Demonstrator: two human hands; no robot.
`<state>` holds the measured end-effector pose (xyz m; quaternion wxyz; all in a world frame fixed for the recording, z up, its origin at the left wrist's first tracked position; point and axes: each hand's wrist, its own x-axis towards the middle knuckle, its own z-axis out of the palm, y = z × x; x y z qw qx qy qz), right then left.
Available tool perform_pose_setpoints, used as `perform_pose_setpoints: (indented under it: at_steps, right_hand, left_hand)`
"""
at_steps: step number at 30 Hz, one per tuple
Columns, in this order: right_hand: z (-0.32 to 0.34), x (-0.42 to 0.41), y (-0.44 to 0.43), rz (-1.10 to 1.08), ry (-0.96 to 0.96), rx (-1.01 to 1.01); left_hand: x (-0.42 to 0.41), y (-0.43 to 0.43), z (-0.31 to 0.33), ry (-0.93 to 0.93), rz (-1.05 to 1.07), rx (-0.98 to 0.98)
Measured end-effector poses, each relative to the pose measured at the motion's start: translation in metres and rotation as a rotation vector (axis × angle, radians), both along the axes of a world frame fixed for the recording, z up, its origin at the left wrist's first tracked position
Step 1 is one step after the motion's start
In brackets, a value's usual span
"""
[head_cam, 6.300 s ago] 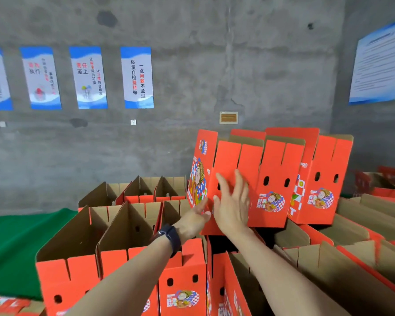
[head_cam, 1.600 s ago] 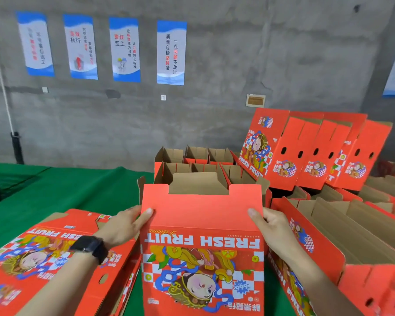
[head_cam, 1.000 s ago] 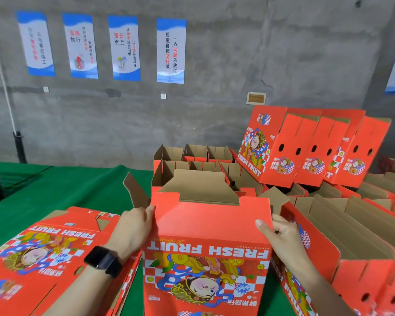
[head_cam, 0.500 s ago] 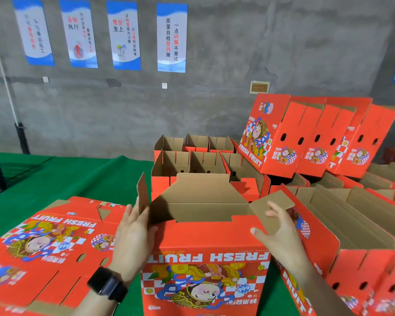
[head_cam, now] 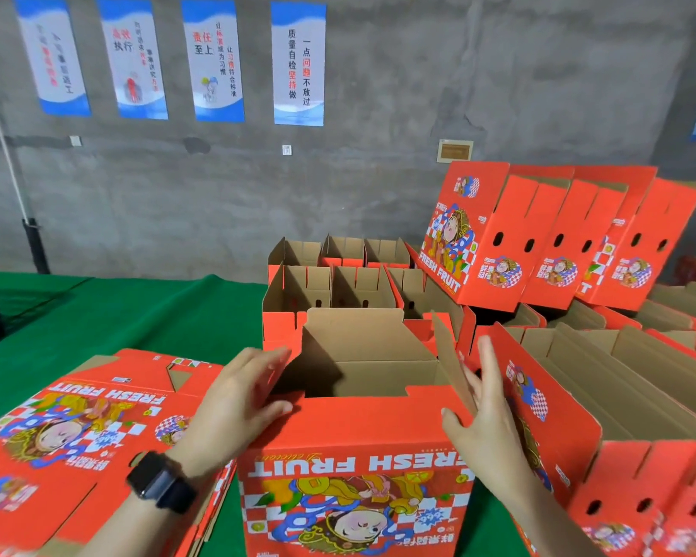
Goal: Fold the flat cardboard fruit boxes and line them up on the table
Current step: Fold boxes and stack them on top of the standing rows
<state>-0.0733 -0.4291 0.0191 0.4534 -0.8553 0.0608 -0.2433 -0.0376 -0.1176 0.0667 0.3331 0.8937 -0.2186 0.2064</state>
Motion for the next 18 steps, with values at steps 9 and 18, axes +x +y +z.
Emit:
perform_pose_setpoints:
  at_steps: [9,18]
  right_hand:
    - [0.019,0.004,-0.006,0.27,-0.002,-0.181]
    - [0.08,0.045,-0.007,0.524,0.145,-0.205]
  left_hand:
    - [0.032,-0.021,0.003,0.17,0.151,0.199]
    - [0.035,-0.018,0.0,0.169,0.125,0.237]
